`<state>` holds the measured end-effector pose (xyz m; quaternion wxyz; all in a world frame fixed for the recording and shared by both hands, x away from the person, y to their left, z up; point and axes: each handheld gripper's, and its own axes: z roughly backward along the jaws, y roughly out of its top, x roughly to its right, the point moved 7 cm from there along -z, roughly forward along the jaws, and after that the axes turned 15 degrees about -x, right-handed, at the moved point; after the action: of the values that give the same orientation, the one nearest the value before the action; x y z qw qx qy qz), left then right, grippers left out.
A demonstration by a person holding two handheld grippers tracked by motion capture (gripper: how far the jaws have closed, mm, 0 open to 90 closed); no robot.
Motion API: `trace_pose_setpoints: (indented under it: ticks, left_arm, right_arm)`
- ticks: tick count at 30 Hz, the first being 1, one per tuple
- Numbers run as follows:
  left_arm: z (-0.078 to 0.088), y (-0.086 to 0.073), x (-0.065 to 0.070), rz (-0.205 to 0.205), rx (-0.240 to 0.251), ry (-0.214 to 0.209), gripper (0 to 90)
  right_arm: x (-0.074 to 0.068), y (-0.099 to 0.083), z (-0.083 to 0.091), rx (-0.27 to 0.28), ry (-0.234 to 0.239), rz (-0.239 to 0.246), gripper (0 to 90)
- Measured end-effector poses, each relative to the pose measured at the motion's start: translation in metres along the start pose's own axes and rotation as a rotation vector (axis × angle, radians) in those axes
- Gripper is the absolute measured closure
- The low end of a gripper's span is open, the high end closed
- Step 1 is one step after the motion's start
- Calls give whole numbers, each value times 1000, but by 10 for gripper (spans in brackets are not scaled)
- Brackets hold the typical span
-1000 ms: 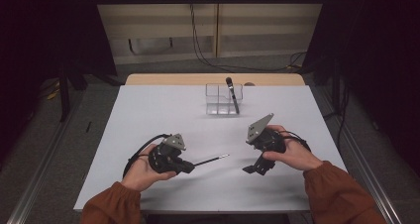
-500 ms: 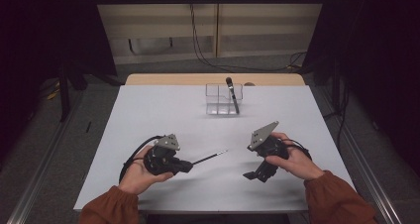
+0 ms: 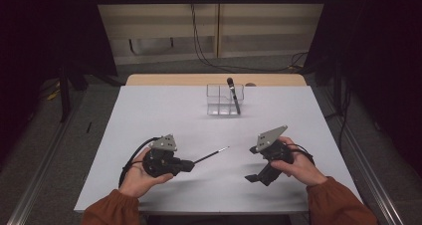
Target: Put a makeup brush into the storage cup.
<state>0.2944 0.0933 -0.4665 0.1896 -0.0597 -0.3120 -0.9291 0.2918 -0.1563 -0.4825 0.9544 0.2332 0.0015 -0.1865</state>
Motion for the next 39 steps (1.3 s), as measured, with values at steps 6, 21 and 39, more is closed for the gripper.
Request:
trace_pose_setpoints:
  ticks: [6,21,39]
  left_arm:
    - [-3,1,4,-8,26,-4,854]
    - [-1,5,0,-8,127,27,854]
    - [1,12,4,-34,243,35,854]
  right_arm:
    - [0,0,-4,53,-4,-23,34]
    - [-4,13,-1,283,-1,-91,38]
    - [-7,23,-1,419,20,-106,50]
